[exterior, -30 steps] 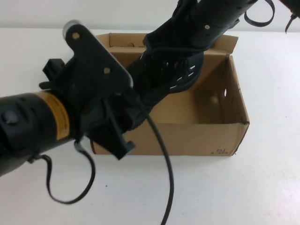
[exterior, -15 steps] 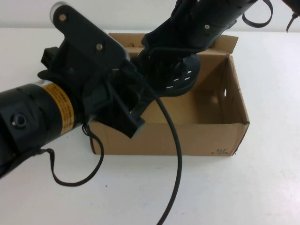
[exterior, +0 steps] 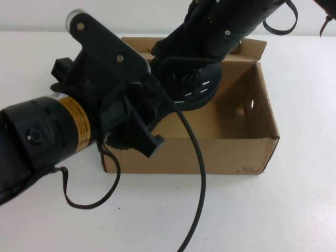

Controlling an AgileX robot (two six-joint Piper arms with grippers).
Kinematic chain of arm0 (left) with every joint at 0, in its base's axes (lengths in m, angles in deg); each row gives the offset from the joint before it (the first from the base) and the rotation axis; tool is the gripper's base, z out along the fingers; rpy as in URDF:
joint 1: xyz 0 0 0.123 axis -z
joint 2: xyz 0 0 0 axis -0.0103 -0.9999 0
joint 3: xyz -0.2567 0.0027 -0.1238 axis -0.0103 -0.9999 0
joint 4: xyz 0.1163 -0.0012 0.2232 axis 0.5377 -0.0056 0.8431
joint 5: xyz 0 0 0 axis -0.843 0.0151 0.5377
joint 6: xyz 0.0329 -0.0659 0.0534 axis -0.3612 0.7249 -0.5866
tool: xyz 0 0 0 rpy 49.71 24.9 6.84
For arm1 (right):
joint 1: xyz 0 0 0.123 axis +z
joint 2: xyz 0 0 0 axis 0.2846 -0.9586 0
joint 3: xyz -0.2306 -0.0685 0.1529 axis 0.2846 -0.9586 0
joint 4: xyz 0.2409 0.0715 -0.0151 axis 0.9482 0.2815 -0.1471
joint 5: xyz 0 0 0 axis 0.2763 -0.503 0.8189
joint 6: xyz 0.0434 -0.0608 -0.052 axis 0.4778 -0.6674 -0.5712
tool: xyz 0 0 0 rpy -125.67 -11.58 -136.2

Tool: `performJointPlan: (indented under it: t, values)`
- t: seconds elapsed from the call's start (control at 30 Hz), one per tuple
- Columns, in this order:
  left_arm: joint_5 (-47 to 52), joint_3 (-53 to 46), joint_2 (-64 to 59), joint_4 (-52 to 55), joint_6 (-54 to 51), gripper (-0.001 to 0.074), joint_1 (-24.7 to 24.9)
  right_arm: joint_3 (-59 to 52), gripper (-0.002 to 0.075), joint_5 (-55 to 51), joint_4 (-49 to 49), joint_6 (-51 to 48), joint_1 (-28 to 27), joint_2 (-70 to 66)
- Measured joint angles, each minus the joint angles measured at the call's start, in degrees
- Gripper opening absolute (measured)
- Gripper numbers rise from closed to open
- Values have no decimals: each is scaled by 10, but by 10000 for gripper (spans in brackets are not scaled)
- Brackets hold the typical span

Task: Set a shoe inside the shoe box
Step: Hand over the shoe

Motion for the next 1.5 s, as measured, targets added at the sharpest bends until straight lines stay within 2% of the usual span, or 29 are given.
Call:
performJointPlan:
  t: [0.33, 0.4, 0.53, 0.6, 0.7, 0.97, 1.07, 1.33, 1.5]
  values:
    - [8, 0, 0, 0, 1, 349, 0, 18, -1, -1, -9, 0, 0, 0]
    - [13, 0, 0, 0, 2, 300, 0, 24, -1, -3, -9, 0, 0, 0]
    - [20, 0, 0, 0, 3, 97, 0, 32, -1, -5, -2, -24, 0, 0]
    - [20, 0, 0, 0, 4, 53, 1, 34, -1, -5, -1, -33, 0, 0]
    - [20, 0, 0, 0, 4, 30, 1, 33, -1, -5, 0, -50, 0, 0]
    - [23, 0, 0, -2, 5, 25, 1, 34, 20, -3, 15, -113, 0, 0]
    - [31, 0, 1, -4, 5, 24, 1, 36, 89, 1, 35, -156, 0, 0]
    - [48, -1, 27, -27, 3, 22, 1, 61, 400, 4, 72, -231, 0, 1]
    - [51, -1, 51, -86, -80, 22, 1, 84, 472, 5, 109, -304, 0, 20]
